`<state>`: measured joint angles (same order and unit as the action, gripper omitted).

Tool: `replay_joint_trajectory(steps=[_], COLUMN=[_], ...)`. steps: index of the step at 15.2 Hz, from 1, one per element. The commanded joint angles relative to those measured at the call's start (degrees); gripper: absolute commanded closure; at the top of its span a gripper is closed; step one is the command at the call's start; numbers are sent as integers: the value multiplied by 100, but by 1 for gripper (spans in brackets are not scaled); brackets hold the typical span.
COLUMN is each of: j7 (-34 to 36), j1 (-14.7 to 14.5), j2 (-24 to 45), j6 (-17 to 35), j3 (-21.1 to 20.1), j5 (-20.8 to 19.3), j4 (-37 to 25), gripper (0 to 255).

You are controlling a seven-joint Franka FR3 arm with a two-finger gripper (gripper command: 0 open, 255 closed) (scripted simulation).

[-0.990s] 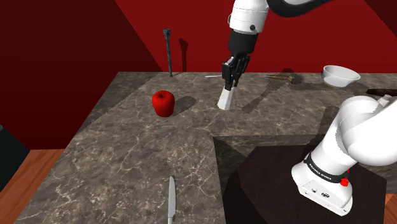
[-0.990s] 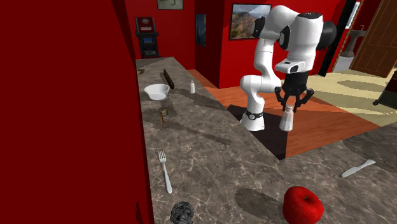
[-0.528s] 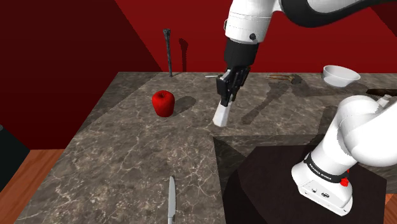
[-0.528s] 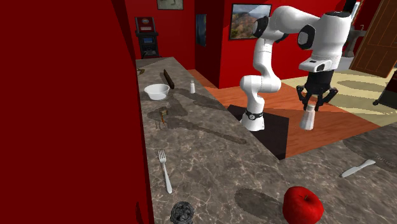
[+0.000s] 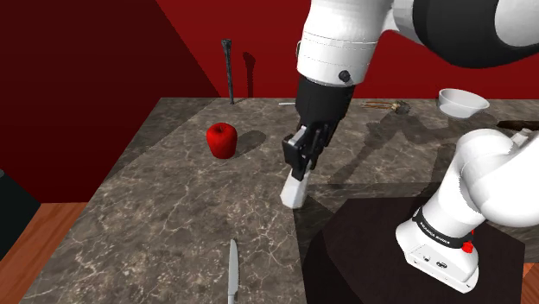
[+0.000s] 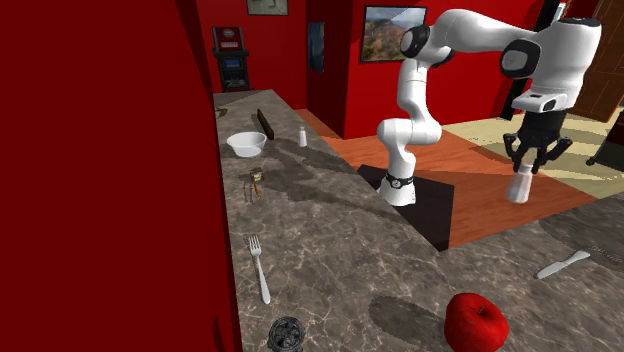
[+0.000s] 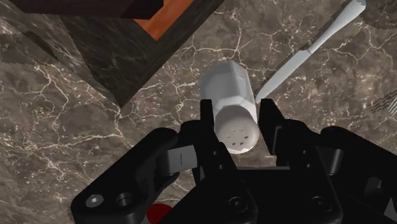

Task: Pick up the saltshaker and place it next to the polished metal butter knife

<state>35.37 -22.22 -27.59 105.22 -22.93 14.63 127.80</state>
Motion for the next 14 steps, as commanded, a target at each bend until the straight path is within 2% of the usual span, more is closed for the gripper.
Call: replay_joint_trajectory(steps=[1, 6, 9, 14], j7=[313, 1095, 1729, 1714], j1=[-68, -184, -233, -249], j2=[143, 596, 1057, 1093], j6=[54, 155, 226, 611], j3=[-250, -876, -1372, -1427], j5=[40, 17, -142, -124], j4=[-141, -614, -1065, -712], gripper=[255, 255, 255, 255])
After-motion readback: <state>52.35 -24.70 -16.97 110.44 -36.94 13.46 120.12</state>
